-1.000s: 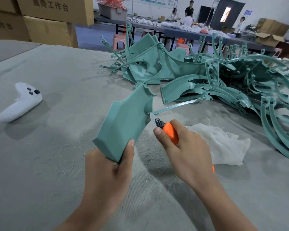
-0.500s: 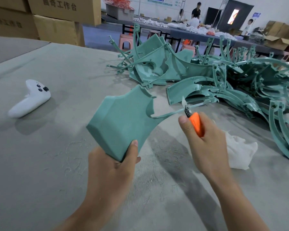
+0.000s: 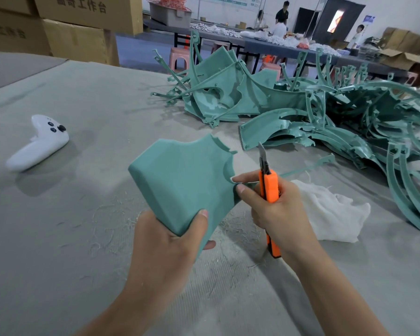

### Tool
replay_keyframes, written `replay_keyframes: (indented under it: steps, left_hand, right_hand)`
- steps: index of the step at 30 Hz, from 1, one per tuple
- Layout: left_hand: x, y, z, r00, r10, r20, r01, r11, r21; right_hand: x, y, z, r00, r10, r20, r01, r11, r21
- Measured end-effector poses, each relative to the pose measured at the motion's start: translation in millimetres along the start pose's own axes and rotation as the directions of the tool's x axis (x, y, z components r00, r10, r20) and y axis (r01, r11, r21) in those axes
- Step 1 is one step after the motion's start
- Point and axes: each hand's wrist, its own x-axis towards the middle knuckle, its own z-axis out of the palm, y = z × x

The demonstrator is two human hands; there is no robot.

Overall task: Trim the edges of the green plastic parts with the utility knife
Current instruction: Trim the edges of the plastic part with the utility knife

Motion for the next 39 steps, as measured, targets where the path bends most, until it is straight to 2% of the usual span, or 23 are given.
replay_keyframes:
  steps: [5,12,20,26,34,39]
  left_hand:
    - [0,2,1,1.0,-0.02,0.002,0.02,0.999,-0.026]
    - [-1,2,1,0.999,0.008,0.033,-0.007,0.999,-0.045]
    - [-1,3,1,0.996,0.016,0.091,-0.008,0.997,-0.081]
    - [6,-2,-4,0.999,-0.043,0.002,0.043,0.997,-0.065]
    - [9,-2,-6,0.997,-0.082,-0.006,0.081,0.989,-0.121]
    - [7,-4,-2,0.998,-0.069,0.01,0.07,0.996,-0.063]
  right_hand:
    - [-2,-4,0,0.998,0.061,-0.002,-0.06,0.993,0.105]
    - [-3,-4,3,0.991,0.1,-0.083,-0.08,0.972,0.219]
    - [-3,-8,1,0.98,0.19,-0.053,-0.161,0.928,0.336]
    - [-2,-12,-7,0.973,0.21,-0.1,-0.156,0.908,0.389]
    - [-1,-11,-13,0.963,0.162,-0.215,-0.103,0.96,0.26]
    - [-2,-9,-7,0.975,0.106,-0.197,-0.079,0.987,0.141]
